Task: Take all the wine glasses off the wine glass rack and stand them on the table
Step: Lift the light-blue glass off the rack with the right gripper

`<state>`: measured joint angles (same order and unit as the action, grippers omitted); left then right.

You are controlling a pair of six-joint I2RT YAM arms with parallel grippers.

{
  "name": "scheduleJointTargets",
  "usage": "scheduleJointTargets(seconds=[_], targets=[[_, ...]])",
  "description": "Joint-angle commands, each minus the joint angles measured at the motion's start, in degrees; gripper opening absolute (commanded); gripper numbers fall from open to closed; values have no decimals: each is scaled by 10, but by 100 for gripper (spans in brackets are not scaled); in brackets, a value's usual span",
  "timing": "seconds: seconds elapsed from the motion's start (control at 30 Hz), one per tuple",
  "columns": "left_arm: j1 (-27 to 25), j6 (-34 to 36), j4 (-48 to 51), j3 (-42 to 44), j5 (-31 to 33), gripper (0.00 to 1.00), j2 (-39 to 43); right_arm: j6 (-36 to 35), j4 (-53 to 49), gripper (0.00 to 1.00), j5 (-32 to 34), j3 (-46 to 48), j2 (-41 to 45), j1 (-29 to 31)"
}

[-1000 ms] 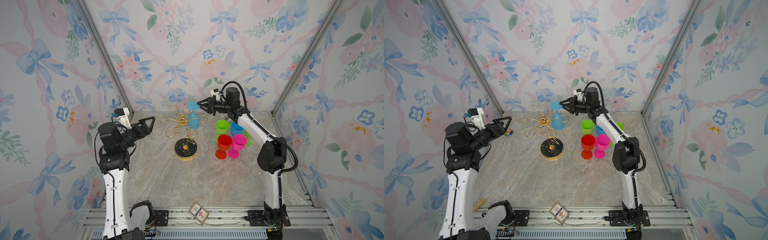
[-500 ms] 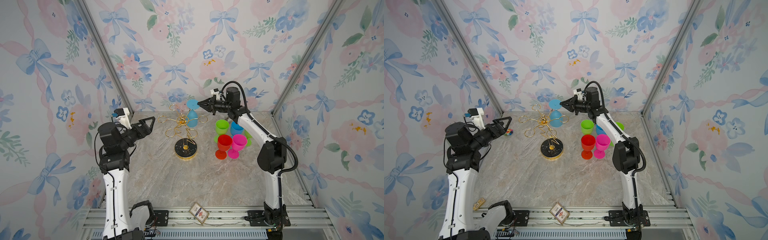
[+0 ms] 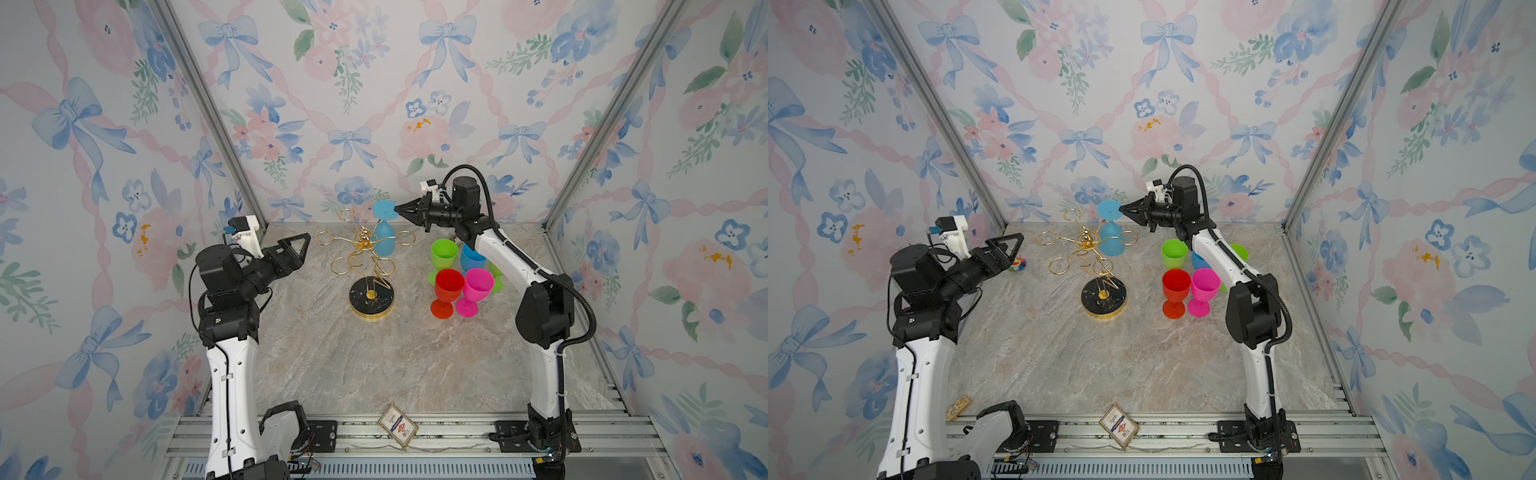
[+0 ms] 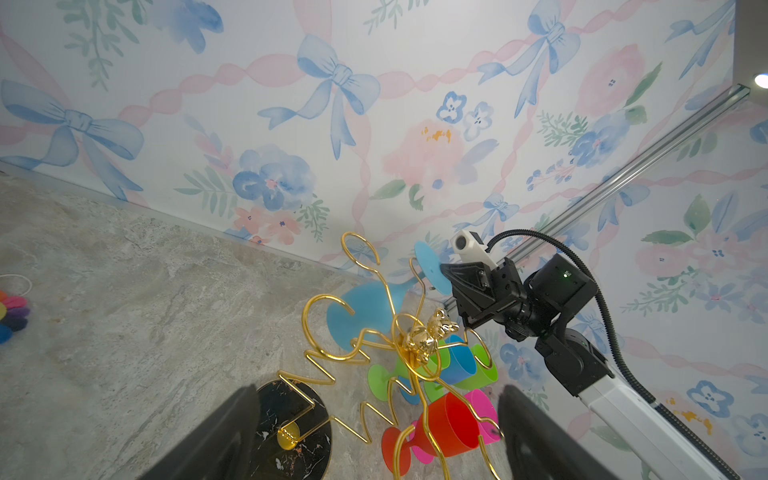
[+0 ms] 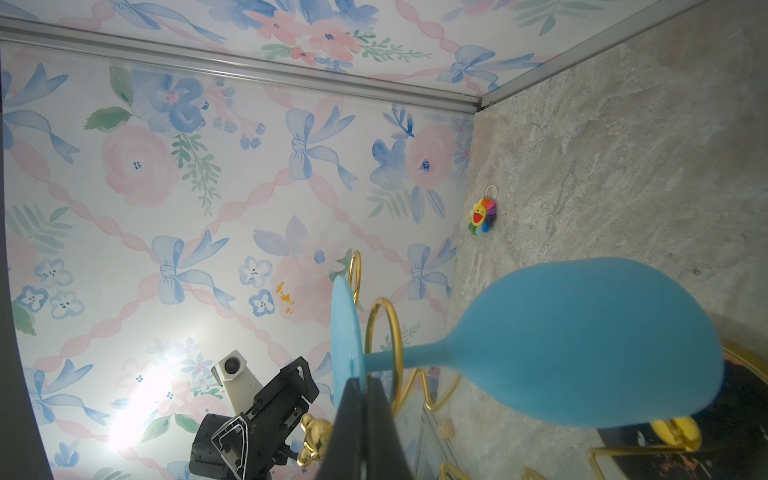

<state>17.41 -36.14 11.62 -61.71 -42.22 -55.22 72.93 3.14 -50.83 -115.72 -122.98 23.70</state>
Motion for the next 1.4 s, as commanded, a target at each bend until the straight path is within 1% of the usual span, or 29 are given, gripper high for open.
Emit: scheduleJointTargets(seconds=[0.0,0.37,0.5,0.6,0.87,1.17,1.37], targets=[[-1,8,-10,4,2,92,5,3,26,0,-16,10,36,11],[-1,11,-10,5,4,95,13,3,23,0,-23,44,66,17],[-1,10,-10,4,6,95,13,-17,0,0,-24,52,87,16],[-1,8,-10,3,8,95,12,-29,-15,0,-23,62,101,10],[-1,6,-10,-2,10,95,9,-32,-12,0,-24,103,134,-14],[-1,4,-10,-19,11,95,0,-71,-49,0,-26,149,188,-41],[-1,4,-10,-22,6,95,-2,-119,-99,0,-18,139,204,-60]])
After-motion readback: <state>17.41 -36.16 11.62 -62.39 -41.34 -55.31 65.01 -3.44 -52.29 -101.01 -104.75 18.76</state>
